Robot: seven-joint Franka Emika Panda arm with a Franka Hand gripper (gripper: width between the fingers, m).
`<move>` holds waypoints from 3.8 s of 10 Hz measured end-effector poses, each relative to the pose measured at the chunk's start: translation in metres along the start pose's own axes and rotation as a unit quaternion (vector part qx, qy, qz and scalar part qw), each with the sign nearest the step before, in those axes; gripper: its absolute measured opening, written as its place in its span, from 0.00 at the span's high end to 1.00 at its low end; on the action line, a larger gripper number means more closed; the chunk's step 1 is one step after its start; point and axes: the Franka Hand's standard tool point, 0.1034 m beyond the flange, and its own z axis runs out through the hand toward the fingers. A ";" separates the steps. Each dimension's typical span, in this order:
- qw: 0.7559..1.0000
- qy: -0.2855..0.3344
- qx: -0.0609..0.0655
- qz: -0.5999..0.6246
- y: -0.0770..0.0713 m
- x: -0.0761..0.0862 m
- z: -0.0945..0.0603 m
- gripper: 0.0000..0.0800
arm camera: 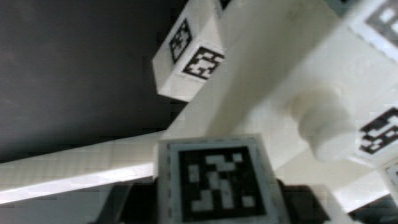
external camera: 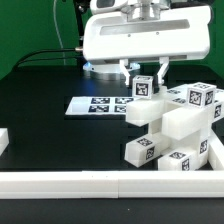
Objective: Assemble chair
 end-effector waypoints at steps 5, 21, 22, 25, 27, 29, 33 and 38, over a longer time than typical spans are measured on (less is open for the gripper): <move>1.000 -0.015 0.012 0.002 -0.004 0.012 -0.013 0.64; 1.000 0.003 0.019 -0.014 -0.032 -0.011 -0.014 0.64; 1.000 0.005 0.019 -0.014 -0.032 -0.011 -0.014 0.64; 1.000 0.004 0.019 -0.017 -0.032 -0.011 -0.014 0.64; 1.000 0.000 0.019 -0.017 -0.033 -0.013 -0.013 0.64; 1.000 0.000 0.019 -0.017 -0.032 -0.013 -0.013 0.28; 0.997 -0.074 0.036 -0.003 -0.045 -0.006 -0.016 0.19; 0.965 -0.258 0.046 0.024 -0.036 -0.014 -0.023 0.19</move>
Offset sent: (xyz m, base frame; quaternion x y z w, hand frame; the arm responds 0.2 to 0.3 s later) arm 0.0041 0.0040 0.0239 -0.0051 -0.0461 0.0090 0.9989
